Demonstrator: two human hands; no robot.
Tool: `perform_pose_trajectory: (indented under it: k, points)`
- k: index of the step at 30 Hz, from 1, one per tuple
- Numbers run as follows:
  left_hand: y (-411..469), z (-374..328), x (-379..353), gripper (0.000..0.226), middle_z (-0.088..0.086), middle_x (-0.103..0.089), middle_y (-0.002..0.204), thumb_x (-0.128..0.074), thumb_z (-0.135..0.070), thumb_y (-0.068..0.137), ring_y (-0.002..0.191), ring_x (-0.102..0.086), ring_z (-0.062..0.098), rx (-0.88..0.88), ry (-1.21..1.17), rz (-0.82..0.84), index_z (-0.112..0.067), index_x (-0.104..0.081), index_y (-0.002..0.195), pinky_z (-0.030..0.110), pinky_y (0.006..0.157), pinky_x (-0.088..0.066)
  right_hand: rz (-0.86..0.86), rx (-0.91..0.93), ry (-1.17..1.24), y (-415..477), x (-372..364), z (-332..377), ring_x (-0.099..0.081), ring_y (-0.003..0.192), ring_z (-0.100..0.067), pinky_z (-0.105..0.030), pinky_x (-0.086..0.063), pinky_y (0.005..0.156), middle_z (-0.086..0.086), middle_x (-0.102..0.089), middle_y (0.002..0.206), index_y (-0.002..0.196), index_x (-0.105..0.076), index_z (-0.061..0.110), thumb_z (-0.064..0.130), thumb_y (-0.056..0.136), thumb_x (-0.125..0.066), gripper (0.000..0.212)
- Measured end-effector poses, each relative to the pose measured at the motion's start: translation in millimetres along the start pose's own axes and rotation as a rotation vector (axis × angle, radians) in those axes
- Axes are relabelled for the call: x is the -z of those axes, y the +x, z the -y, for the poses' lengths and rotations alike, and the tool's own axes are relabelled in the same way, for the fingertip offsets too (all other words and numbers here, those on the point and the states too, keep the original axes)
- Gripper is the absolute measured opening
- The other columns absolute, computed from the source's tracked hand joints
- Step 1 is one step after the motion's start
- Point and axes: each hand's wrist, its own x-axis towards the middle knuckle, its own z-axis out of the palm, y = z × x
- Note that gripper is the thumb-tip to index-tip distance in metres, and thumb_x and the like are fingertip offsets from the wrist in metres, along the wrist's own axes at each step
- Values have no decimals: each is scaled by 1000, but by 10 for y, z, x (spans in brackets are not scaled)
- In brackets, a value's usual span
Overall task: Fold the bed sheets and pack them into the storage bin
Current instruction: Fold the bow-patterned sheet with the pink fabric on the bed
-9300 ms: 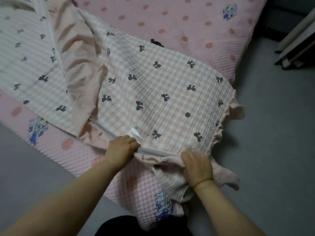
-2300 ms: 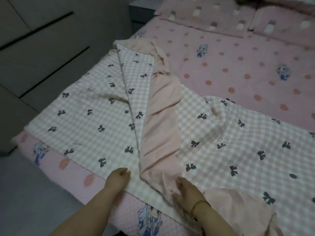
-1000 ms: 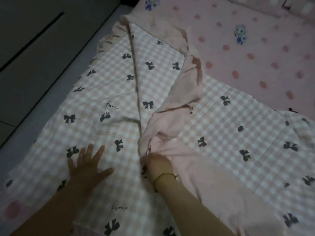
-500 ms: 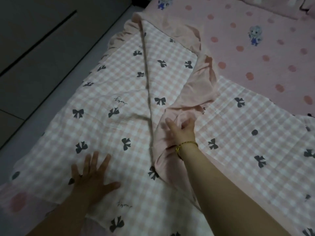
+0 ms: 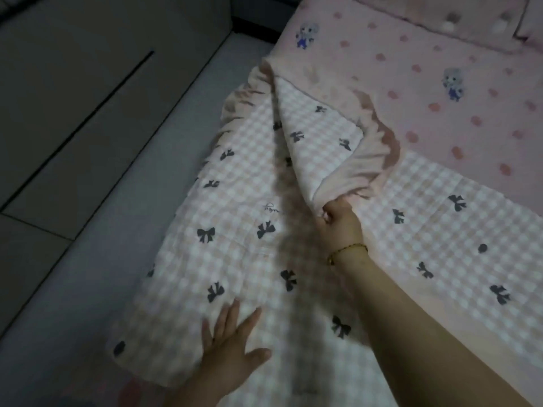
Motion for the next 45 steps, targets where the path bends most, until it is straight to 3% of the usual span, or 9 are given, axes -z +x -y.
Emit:
perform_pose_trajectory:
  k: [3,8,15,23,29,35,38,41,45]
  points:
    - [-230,297,675,37,9,-50,130,-48,-12,94,97,-53,11,81,-739,10,-11,-45,131,16,82,-42,329,146,-242,-473,-241,340,-54,105,-22,-20,-31,71,1,-58,107,118,-60,12,28,91,-43,35]
    - [-236,826,1459,34,13,-53,130,-45,-14,97,108,-53,21,165,-735,-296,-4,-50,129,32,98,-37,804,59,-670,-1197,-769,475,-36,133,-21,-26,-23,108,-5,-35,147,139,-37,8,15,99,-33,41]
    - [293,111,1514,74,9,-27,151,-57,-35,89,136,-31,24,126,-712,-252,-10,-19,147,33,108,-28,221,198,-494,-1397,-925,260,-56,58,-12,-19,-37,49,6,-61,65,59,-68,26,33,57,-50,19]
    - [955,-557,1605,41,15,-56,127,-60,-14,87,114,-54,32,120,-578,-345,-1,-52,125,32,94,-43,-208,-502,457,-1192,-892,166,-44,117,-15,-27,-36,103,8,-46,121,122,-41,19,16,76,-72,56]
    - [582,-262,1996,16,0,-71,71,-46,2,92,58,-67,8,-81,-1234,-214,-2,-61,93,20,56,-55,-167,-563,664,-780,-803,484,-41,114,-11,-19,-32,100,-3,-40,134,146,-16,19,11,81,-66,82]
    - [74,908,1501,47,11,-71,80,-53,1,82,91,-69,20,331,-1355,-57,2,-44,128,25,75,-53,372,-175,24,-871,-1173,732,-50,118,-26,-25,-36,96,-11,-54,126,127,-52,10,12,94,-43,34]
    - [61,1008,1519,53,21,-50,132,-47,-24,90,125,-47,32,392,-1389,-106,-1,-35,136,38,95,-38,689,10,-302,-1043,-1350,722,-44,119,-30,-31,-33,100,-16,-47,127,126,-55,12,15,93,-46,34]
    - [205,848,1755,72,3,-46,131,-33,-60,88,128,-42,28,321,-1312,-126,-17,-23,145,44,100,-34,761,78,-428,-1191,-1453,637,-42,118,-32,-34,-32,99,-17,-46,126,130,-52,15,11,92,-47,38]
    - [415,523,1744,127,5,-29,150,-81,-54,51,132,-37,28,268,-825,-137,-19,-8,149,44,106,-35,737,189,-499,-1320,-1497,673,-40,119,-31,-37,-31,98,-15,-47,129,133,-46,11,7,91,-46,42]
